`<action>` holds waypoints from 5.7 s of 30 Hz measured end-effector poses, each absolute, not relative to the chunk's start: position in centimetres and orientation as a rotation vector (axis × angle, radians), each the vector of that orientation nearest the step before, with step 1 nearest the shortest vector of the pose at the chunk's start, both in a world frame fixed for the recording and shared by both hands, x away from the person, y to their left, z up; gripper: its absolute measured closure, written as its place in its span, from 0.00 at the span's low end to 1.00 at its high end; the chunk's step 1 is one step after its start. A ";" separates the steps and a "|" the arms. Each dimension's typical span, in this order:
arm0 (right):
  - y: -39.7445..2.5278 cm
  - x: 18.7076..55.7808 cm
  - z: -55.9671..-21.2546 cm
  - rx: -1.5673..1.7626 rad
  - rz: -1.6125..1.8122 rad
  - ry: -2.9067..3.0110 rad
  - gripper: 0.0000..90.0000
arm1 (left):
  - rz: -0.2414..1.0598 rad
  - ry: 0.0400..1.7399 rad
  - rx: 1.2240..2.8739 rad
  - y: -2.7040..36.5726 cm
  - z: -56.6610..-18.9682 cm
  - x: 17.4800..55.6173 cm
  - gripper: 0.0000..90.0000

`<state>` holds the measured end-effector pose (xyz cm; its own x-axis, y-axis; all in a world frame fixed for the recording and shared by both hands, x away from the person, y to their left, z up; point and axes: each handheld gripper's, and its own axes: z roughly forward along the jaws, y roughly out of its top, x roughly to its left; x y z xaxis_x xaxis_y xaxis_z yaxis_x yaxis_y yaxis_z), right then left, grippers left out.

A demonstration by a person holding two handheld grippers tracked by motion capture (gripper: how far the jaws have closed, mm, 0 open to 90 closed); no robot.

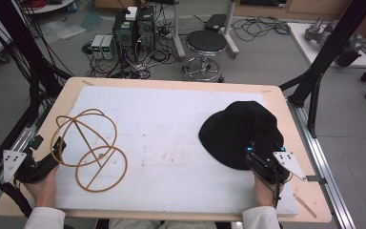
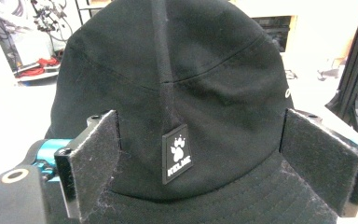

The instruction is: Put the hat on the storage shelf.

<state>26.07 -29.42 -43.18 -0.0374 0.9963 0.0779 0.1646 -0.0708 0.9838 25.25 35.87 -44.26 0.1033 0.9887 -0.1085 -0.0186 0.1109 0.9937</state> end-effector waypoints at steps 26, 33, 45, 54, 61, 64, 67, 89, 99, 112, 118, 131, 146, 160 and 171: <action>-29.4 25.9 -43.2 1.362 1.216 1.327 0.13 | 1.057 1.172 1.151 36.0 -44.3 25.3 0.29; -29.3 25.9 -43.2 1.354 1.211 1.333 0.13 | 1.056 1.172 1.152 36.0 -44.3 25.4 0.29; -29.5 25.9 -43.0 1.351 1.214 1.318 0.13 | 1.054 1.176 1.151 36.0 -44.3 25.3 0.29; -29.3 26.8 -42.4 1.331 1.197 1.344 0.13 | 1.049 1.172 1.151 36.0 -44.4 25.5 0.29; -29.2 28.4 -42.1 1.331 1.190 1.349 0.13 | 1.049 1.173 1.155 36.0 -44.4 25.5 0.29; -29.1 28.7 -42.0 1.333 1.191 1.353 0.13 | 1.050 1.171 1.157 36.1 -44.4 25.6 0.29; -29.0 29.2 -41.9 1.327 1.180 1.361 0.13 | 1.047 1.172 1.159 36.1 -44.4 25.7 0.29; -28.0 32.6 -42.5 1.305 1.186 1.441 0.22 | 1.041 1.161 1.177 36.2 -44.5 26.2 0.29; -28.2 32.4 -42.4 1.397 1.229 1.389 0.59 | 1.044 1.160 1.173 36.3 -44.5 26.2 0.29; -27.8 31.9 -42.1 1.375 1.218 1.390 0.95 | 1.042 1.156 1.172 36.2 -44.5 26.2 0.29; -27.7 31.8 -42.1 1.367 1.208 1.394 0.95 | 1.040 1.158 1.175 36.3 -44.5 26.2 0.29; -27.5 31.4 -41.7 1.311 1.233 1.382 0.95 | 1.038 1.159 1.176 36.3 -44.5 26.2 0.29; -27.6 30.1 -40.1 1.274 1.360 1.267 0.95 | 1.035 1.158 1.177 36.2 -44.5 26.3 0.29; -25.9 28.2 -36.2 1.089 1.486 1.211 0.95 | 1.037 1.154 1.177 36.1 -44.5 26.2 0.29; -24.4 27.9 -34.0 1.049 1.600 1.205 0.95 | 1.036 1.153 1.175 35.9 -44.4 26.2 0.29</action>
<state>27.95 -24.37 -34.01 -0.2847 0.9503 0.1261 -0.1409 -0.1715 0.9751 26.23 35.93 -44.41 0.1324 0.9848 -0.1125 -0.0070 0.1144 0.9934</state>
